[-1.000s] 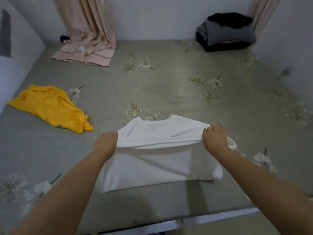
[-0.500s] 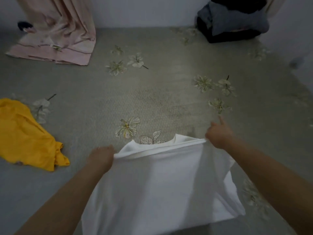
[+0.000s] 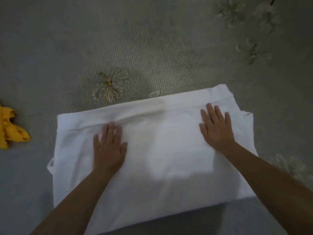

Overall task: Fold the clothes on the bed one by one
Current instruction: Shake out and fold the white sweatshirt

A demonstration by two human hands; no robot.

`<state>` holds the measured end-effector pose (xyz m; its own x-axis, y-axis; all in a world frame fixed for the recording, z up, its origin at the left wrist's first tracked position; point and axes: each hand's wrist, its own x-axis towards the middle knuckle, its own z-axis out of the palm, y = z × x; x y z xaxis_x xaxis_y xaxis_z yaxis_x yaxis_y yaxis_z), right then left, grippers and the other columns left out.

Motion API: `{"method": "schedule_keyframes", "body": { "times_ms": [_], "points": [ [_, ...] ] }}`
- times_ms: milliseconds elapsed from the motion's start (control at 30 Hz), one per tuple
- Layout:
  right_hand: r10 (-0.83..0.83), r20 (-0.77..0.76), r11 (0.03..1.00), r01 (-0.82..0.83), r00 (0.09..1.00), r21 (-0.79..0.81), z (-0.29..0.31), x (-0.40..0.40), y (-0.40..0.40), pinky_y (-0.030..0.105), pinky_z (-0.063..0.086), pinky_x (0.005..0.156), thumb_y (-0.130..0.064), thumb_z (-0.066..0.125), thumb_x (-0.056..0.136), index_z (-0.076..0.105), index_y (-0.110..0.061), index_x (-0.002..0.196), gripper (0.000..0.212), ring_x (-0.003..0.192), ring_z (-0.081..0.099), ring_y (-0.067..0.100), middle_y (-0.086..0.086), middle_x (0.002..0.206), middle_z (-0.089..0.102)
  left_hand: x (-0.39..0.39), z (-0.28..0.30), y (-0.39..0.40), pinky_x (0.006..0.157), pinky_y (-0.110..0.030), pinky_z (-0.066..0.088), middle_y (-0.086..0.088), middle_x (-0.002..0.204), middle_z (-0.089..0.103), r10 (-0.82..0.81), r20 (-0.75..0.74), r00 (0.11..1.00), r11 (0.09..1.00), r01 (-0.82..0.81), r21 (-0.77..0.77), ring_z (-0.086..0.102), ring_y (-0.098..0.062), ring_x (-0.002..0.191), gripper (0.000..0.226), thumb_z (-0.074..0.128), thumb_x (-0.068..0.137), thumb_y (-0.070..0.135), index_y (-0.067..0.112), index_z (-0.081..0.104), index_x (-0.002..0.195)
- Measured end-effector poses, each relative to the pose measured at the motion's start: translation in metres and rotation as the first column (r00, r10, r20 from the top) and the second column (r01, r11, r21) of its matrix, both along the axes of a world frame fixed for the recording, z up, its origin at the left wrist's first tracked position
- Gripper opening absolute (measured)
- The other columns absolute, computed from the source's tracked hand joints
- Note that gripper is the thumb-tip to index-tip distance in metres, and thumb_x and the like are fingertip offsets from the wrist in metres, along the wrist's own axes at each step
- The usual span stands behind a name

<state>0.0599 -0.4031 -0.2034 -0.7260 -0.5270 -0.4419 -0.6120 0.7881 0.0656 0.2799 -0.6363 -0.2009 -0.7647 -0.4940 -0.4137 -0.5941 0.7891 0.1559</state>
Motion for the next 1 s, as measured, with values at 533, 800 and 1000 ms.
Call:
{"method": "schedule_keyframes", "body": {
  "times_ms": [533,800,1000],
  "points": [
    [0.122,0.007,0.969,-0.117,0.993,-0.215,0.023,0.15,-0.006,0.066,0.034,0.092,-0.028,0.035,0.084,0.058,0.003,0.119,0.052,0.117,0.05,0.045,0.028,0.128,0.052,0.13,0.023,0.041,0.084,-0.067,0.038,-0.037,0.115,0.055,0.345,-0.198,0.917,0.908,-0.38,-0.177,0.054,-0.054,0.104,0.046,0.04,0.082,0.013,-0.018,0.055,0.113],
    [0.302,0.149,0.953,-0.295,0.942,-0.066,0.019,0.234,-0.011,0.066,0.04,0.082,-0.045,0.014,0.096,0.064,-0.005,0.114,0.067,0.108,0.058,0.042,0.025,0.122,0.058,0.198,0.018,0.046,0.064,-0.034,0.025,-0.03,0.09,0.055,0.879,-0.312,0.36,0.438,-0.868,0.235,0.052,-0.034,0.082,0.021,0.04,0.097,0.01,-0.004,0.052,0.087],
    [0.361,0.177,0.932,-0.358,0.916,-0.047,0.014,0.231,-0.006,0.062,0.037,0.092,-0.047,0.002,0.095,0.059,-0.011,0.122,0.072,0.118,0.053,0.035,0.016,0.134,0.05,0.232,0.007,0.021,0.062,-0.035,0.028,-0.029,0.084,0.054,0.825,-0.207,0.526,0.563,-0.794,0.228,0.055,-0.04,0.081,0.021,0.036,0.099,0.017,0.001,0.045,0.088]
  ]
}}
